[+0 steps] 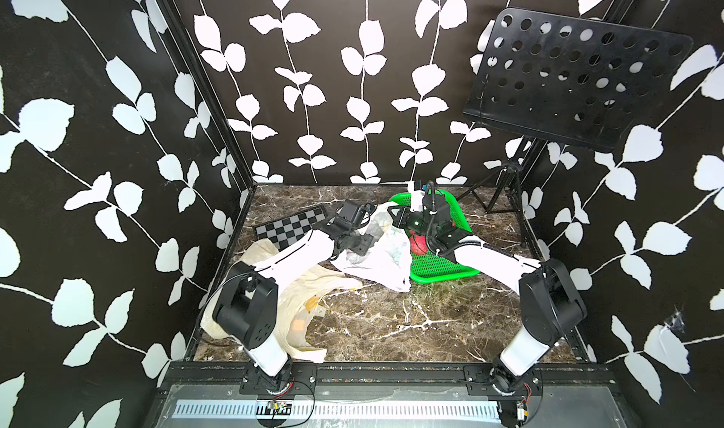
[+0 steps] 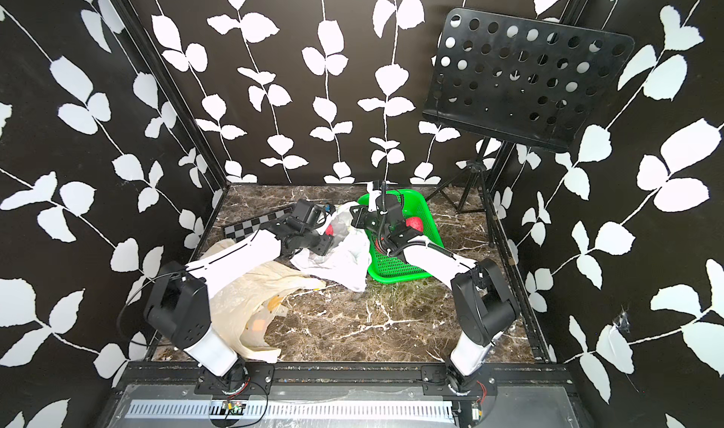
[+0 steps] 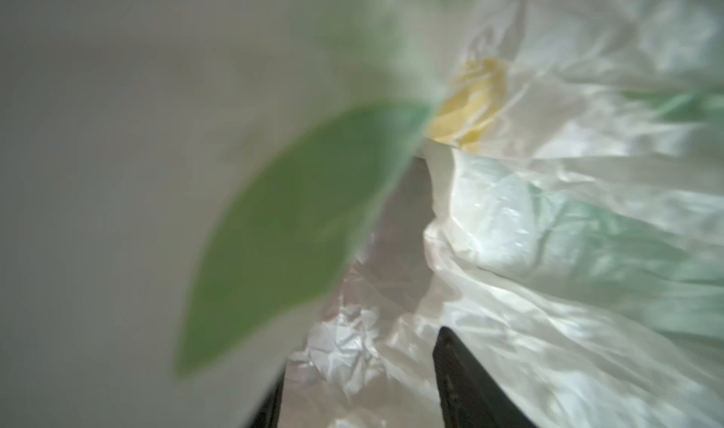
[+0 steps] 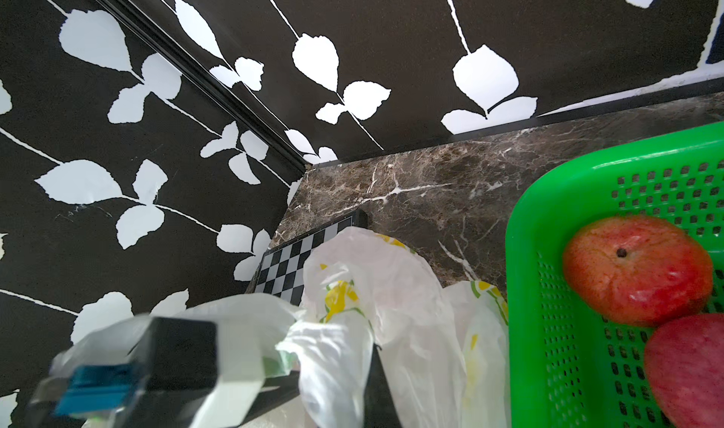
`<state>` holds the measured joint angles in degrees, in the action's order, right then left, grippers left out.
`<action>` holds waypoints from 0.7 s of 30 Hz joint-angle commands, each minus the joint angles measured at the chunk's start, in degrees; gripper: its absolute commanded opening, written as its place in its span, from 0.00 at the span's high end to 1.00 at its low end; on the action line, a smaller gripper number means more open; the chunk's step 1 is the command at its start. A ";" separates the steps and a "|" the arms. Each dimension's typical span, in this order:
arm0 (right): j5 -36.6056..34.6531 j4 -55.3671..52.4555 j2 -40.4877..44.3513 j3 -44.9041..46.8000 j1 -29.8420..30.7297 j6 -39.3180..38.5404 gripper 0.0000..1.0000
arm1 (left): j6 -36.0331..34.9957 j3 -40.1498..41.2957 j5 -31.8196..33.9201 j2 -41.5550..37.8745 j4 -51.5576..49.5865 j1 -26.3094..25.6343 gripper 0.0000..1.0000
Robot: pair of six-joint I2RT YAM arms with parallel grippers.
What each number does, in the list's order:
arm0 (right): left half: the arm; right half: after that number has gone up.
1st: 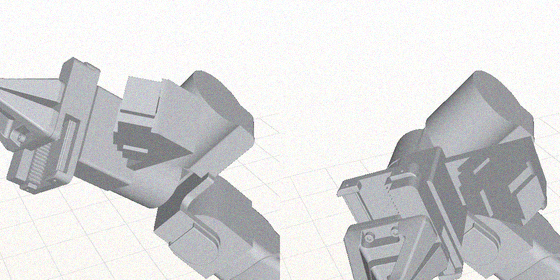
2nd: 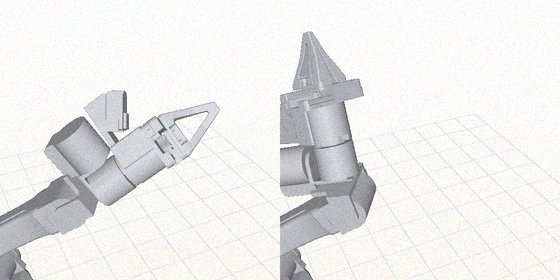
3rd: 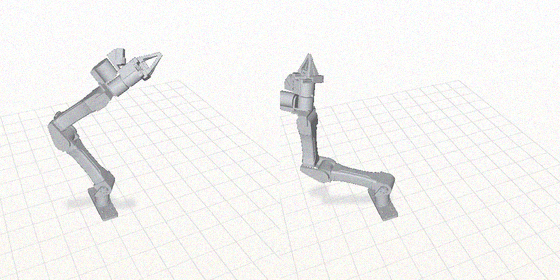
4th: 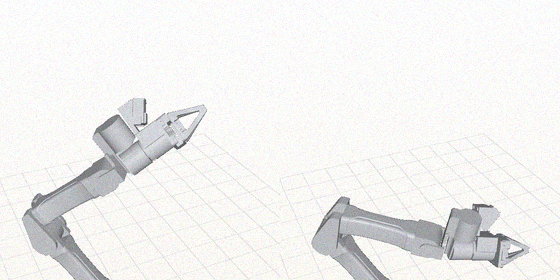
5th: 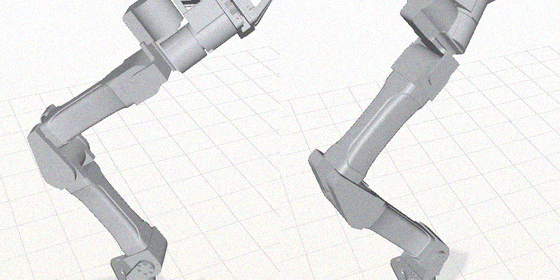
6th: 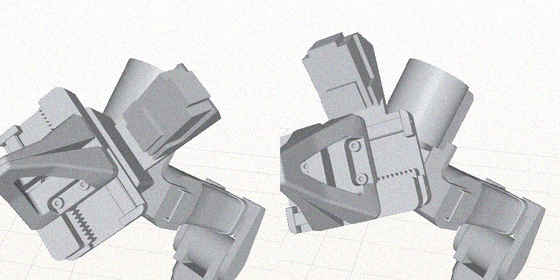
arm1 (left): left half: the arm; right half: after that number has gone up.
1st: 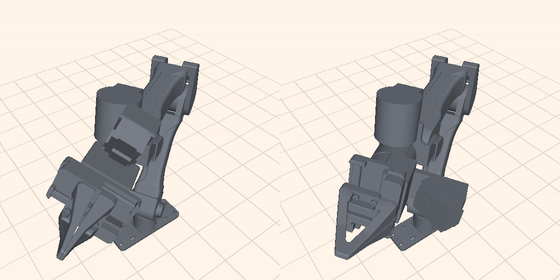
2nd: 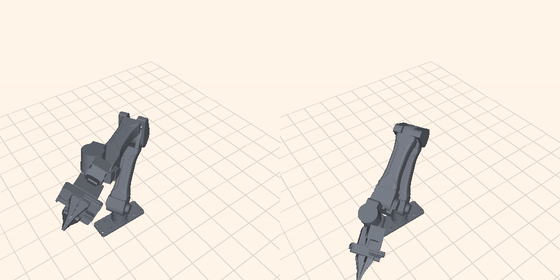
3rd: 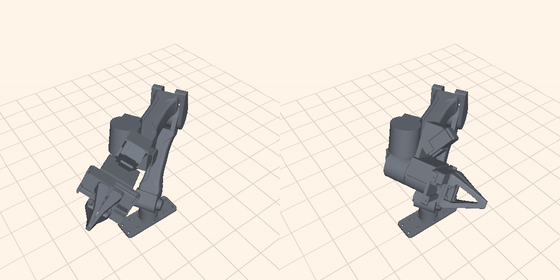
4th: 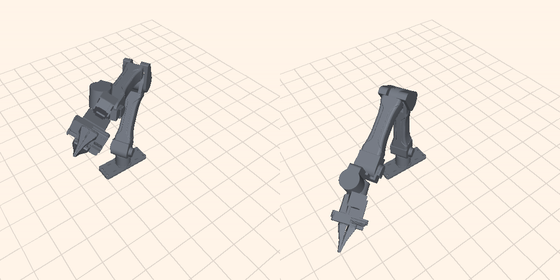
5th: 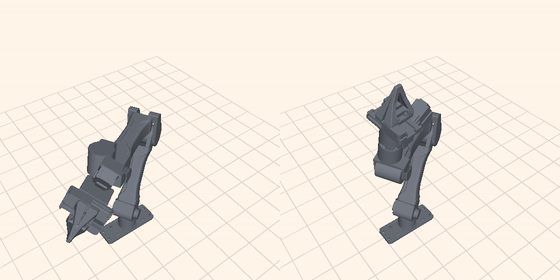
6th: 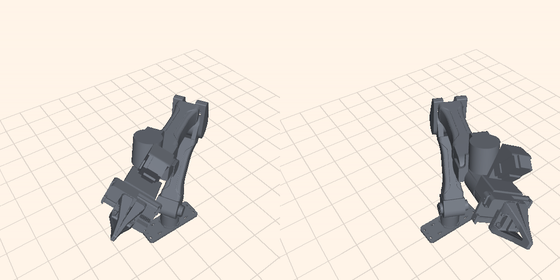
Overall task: Untie the knot of a plastic bag & take out the apple
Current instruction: Pick up the apple from the plastic bag.
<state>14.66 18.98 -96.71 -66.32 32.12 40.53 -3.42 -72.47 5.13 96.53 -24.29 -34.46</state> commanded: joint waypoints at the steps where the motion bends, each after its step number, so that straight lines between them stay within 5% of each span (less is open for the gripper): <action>1: 0.65 1.34 0.26 -1.03 -0.30 -0.01 0.98 | -3.65 -1.54 6.19 3.10 4.99 0.41 0.38; 21: 10.68 -5.15 -3.74 -6.67 -0.29 -4.66 0.99 | -13.08 -8.29 9.55 13.77 14.22 3.56 0.14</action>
<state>21.74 14.28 -99.50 -71.26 32.08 36.75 -13.45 -78.04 13.43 109.14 -11.99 -31.33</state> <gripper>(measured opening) 0.047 0.850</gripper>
